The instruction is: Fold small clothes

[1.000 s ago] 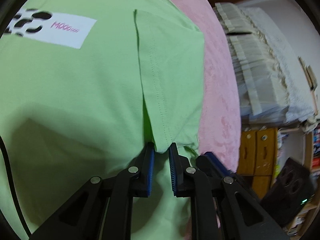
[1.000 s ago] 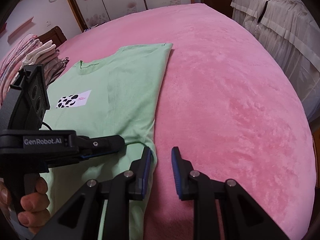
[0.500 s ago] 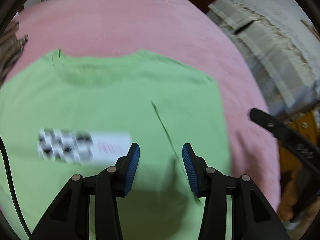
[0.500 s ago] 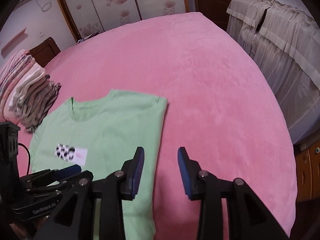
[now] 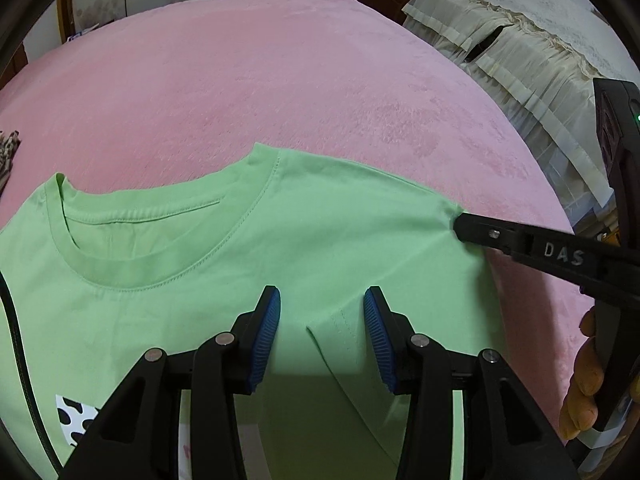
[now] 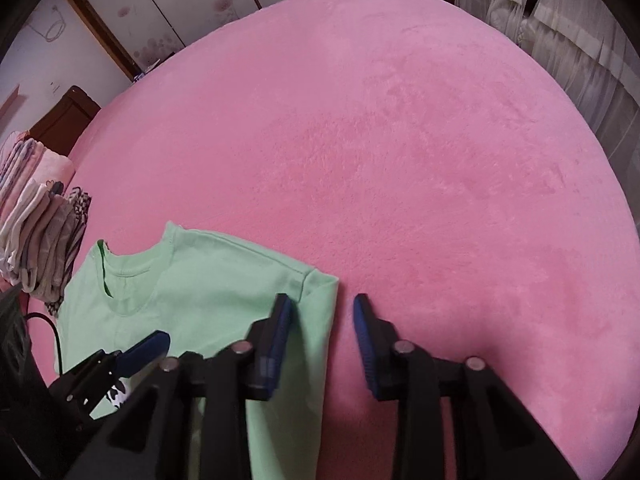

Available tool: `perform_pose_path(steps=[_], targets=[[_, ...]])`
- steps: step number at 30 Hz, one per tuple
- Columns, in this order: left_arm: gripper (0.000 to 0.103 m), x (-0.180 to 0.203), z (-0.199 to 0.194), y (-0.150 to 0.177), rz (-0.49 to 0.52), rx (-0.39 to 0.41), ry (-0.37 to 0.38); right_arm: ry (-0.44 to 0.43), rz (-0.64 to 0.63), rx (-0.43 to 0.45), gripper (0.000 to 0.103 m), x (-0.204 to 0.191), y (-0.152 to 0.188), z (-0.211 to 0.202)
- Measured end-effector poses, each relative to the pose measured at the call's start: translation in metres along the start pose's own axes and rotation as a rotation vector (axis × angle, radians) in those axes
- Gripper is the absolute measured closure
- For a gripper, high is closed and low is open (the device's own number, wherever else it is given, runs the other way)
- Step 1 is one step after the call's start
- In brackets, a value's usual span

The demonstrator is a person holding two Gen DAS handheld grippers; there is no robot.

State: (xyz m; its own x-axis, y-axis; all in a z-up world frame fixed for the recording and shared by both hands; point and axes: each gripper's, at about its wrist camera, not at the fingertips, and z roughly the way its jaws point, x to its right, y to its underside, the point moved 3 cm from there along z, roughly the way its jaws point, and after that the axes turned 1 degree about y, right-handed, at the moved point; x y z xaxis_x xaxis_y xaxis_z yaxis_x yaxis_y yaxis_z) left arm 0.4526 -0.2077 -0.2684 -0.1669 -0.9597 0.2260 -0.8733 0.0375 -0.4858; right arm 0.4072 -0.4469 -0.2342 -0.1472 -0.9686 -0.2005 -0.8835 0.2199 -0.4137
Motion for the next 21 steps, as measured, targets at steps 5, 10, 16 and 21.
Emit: perform_pose_path(steps=[5, 10, 16, 21], targets=[[0.06, 0.012, 0.011, -0.006, 0.028, 0.032, -0.045, 0.071, -0.069, 0.068, 0.101, -0.008, -0.001, -0.007], [0.06, 0.021, 0.023, -0.012, 0.048, 0.046, -0.09, 0.137, -0.107, 0.068, 0.101, -0.011, 0.002, 0.004], [0.038, 0.027, 0.013, -0.017, 0.079, 0.038, -0.11, 0.171, -0.095, 0.073, 0.092, -0.016, 0.008, -0.008], [0.019, 0.016, -0.042, -0.014, 0.06, 0.111, -0.108, 0.188, -0.115, 0.134, 0.084, -0.034, 0.024, -0.058]])
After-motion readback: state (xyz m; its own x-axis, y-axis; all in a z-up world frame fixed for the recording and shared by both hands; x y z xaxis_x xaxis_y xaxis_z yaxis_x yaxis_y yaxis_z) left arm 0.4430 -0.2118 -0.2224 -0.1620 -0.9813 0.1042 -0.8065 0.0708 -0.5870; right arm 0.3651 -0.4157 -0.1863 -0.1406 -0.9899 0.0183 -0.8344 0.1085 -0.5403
